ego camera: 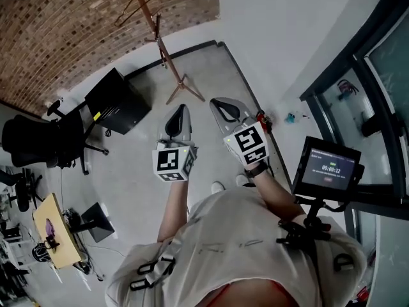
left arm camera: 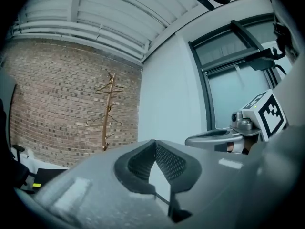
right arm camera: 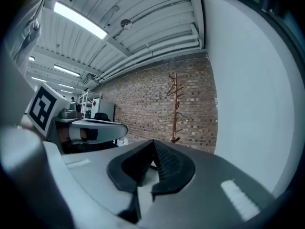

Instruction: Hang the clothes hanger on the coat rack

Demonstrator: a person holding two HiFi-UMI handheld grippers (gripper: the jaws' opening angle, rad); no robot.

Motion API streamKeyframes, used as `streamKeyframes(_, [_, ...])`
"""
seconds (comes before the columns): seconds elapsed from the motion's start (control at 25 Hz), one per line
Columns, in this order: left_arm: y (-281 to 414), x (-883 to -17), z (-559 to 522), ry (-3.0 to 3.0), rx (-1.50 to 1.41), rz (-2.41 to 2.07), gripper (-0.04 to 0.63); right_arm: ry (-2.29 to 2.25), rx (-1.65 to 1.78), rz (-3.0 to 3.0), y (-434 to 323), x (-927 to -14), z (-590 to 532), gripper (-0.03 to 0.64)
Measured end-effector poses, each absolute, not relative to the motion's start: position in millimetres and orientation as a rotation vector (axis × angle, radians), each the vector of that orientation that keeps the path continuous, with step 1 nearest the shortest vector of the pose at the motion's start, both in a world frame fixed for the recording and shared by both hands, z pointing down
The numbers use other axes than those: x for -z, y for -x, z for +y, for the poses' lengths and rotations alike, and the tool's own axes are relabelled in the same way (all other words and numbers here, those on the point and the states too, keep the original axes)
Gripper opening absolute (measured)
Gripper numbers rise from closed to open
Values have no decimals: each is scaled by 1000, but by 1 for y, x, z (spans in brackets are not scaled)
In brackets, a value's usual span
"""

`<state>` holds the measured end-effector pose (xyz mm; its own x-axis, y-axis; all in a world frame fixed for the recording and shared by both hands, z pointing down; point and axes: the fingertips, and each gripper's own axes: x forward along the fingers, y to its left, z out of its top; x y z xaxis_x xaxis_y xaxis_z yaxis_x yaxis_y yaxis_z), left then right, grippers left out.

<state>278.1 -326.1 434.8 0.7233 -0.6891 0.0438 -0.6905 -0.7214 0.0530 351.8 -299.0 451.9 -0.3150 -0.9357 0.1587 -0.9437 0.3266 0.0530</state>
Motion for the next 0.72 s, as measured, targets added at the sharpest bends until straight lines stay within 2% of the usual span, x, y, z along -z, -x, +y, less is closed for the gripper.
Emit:
streamKeyframes(0.28, [-294, -433, -321, -2887, -23, -1114, 0, -1718, -39, -2454, -353, -442, -304, 5])
streamKeyframes(0.72, [-276, -440, -321, -2871, -67, -1242, 0, -1579, -34, -2523, -328, -445, -303, 5])
